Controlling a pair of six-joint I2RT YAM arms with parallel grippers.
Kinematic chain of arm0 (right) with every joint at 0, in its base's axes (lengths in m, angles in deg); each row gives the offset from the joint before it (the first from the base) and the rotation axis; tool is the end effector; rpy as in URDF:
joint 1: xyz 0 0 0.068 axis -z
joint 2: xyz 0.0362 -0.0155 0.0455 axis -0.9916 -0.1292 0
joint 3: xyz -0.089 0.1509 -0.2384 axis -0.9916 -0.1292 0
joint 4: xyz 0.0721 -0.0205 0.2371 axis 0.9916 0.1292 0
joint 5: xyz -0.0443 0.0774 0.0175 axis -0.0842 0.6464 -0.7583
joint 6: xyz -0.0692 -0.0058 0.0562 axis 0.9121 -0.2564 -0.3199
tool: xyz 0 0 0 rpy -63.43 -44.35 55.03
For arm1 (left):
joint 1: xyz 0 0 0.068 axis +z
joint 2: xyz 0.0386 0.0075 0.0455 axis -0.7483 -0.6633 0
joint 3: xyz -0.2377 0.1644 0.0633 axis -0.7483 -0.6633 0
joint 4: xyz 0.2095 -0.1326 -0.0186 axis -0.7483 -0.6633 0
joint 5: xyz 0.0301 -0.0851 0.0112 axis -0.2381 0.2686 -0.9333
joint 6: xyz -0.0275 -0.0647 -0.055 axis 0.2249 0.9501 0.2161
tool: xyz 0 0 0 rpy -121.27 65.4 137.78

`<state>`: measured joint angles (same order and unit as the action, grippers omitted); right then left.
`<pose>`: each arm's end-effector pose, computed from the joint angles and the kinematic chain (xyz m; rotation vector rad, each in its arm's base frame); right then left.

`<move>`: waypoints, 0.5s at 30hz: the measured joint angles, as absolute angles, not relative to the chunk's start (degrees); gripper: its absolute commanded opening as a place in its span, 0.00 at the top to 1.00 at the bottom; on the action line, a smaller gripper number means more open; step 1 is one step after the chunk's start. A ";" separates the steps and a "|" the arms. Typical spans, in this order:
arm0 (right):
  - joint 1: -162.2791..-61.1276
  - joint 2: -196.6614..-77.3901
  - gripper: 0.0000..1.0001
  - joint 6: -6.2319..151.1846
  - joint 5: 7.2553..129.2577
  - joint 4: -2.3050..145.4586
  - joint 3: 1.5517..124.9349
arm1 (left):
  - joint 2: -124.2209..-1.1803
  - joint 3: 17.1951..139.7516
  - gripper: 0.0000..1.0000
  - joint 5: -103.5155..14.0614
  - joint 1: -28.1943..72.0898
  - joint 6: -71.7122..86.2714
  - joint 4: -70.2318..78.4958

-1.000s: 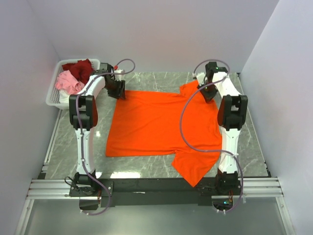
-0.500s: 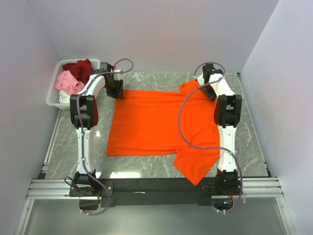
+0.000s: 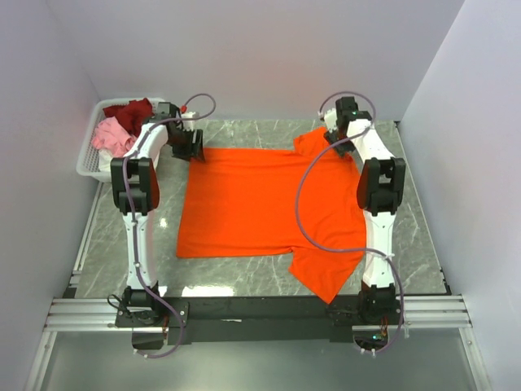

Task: Fold and stack the t-shirts
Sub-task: Flatten the tshirt out

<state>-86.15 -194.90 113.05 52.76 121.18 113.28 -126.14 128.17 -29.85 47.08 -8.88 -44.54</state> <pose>0.5438 0.0231 0.1709 -0.8257 2.5808 -0.3457 0.5400 -0.0442 0.1609 0.2622 2.6143 -0.5197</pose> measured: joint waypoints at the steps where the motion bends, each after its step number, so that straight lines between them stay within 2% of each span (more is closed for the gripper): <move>1: -86.02 -193.76 0.42 112.11 53.94 120.08 113.28 | -125.88 128.17 0.28 -29.35 47.28 -9.16 -43.99; 7: -84.88 -191.80 0.36 103.96 59.77 115.82 120.16 | -124.50 128.71 0.26 -27.95 47.50 -9.19 -41.13; 15: -84.27 -194.11 0.34 94.41 64.39 109.48 121.65 | -124.48 128.91 0.27 -26.97 47.80 -8.97 -40.54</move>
<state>-84.27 -194.11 94.41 64.39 109.48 121.65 -124.48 128.91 -26.97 47.80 -8.97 -40.54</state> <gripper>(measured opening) 0.653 0.735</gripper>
